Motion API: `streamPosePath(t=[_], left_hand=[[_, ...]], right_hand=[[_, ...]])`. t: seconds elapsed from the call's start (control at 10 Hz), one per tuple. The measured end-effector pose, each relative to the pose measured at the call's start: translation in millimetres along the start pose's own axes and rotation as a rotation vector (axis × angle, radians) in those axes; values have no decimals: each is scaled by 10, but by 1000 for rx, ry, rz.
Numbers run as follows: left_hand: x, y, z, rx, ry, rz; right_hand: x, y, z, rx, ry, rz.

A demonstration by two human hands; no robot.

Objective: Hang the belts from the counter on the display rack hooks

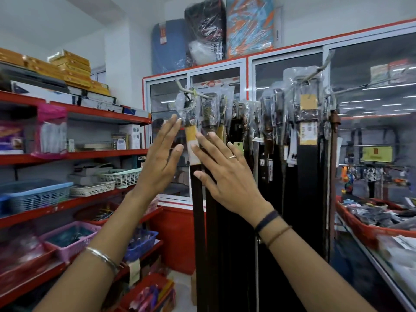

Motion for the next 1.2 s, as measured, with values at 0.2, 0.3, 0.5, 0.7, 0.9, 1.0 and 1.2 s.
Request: streamPosePath(t=[0.2,0.3,0.5,0.7,0.9,1.0,1.2], left_hand=[[211,186,146,70,125,103],[271,280,142,104,156,76],[350,495,150,159,144,46],[315,557,149,120,123,52],[217,521,96,130,71,60],[118,508,19,177,38,30],[-189,528,-575,165,-23,-70]], right_hand=[[18,254,-84,-103,-2,33],[-29,297,-170,-121,26,14],[-97,448,-323,-153,60,72],[-132,494,-343,-149,66,79],[-292,341,-270,33,125,76],[-655,91,-135,140,213,20],[-2104,-584,346,302,445,-131]])
Point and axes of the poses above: each hand's wrist, its own x-axis towards the middle knuckle, its own y-axis out of the palm, z = x × y, the point moved 7 cm from there along x, towards the middle knuckle, and after that the axes turned 15 degrees about -y, right-handed, at the moved point
